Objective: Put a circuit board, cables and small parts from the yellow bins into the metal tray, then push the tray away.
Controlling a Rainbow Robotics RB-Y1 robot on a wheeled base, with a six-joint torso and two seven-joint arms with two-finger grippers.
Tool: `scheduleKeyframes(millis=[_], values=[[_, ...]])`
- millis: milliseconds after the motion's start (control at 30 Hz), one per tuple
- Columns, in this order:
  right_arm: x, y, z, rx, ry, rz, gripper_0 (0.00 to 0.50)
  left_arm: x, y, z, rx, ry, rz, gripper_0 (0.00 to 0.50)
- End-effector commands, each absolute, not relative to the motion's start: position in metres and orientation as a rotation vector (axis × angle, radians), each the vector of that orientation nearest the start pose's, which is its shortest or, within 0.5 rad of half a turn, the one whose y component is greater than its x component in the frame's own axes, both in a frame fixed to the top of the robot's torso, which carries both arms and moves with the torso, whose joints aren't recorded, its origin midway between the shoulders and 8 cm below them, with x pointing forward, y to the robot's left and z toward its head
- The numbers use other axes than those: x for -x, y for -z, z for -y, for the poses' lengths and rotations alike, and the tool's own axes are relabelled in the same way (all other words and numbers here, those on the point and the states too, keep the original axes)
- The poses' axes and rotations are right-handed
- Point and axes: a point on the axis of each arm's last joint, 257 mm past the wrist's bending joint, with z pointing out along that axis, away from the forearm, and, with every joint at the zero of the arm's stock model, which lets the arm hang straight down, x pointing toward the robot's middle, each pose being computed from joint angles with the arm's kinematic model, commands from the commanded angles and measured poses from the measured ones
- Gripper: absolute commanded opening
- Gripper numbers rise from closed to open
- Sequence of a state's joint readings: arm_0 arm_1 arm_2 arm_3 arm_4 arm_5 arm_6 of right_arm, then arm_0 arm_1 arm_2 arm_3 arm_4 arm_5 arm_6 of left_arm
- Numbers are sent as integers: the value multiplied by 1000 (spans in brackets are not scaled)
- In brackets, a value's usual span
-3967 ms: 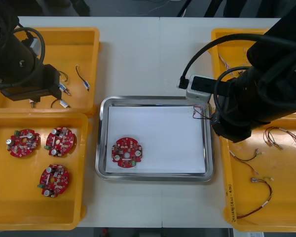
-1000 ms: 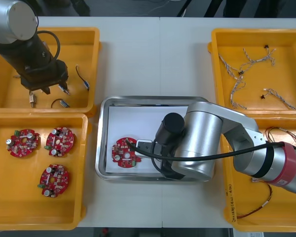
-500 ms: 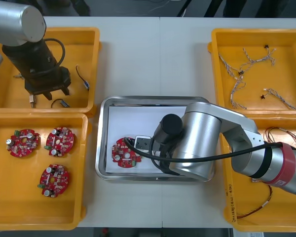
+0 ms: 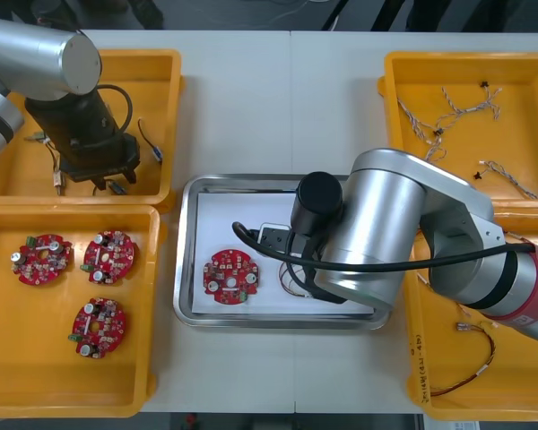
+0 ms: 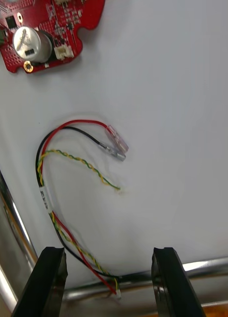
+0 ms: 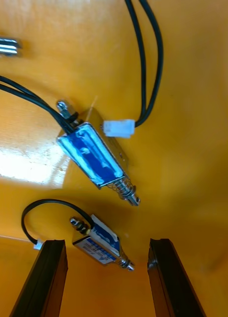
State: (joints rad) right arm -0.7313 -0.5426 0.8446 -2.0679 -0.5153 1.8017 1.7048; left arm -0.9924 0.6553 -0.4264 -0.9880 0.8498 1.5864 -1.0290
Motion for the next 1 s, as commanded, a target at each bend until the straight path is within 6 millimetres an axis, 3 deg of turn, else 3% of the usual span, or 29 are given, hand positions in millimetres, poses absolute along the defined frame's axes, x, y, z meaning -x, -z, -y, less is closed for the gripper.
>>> scheduleKeyframes(millis=[33,200,467,667,1000], values=[[-402,195,74,1589,412,-2132,500,-562,206,-261,190,53,-2873,480],[-408,170,76,1499,388,-2132,500,-566,211,-258,179,59,-2860,479],[-425,121,71,1325,207,-2145,500,-568,213,-260,165,47,-2857,479],[-445,82,95,1151,157,-2150,500,-566,214,-265,160,29,-2863,479],[-468,46,145,938,160,-2177,500,-562,212,-275,152,1,-2880,479]])
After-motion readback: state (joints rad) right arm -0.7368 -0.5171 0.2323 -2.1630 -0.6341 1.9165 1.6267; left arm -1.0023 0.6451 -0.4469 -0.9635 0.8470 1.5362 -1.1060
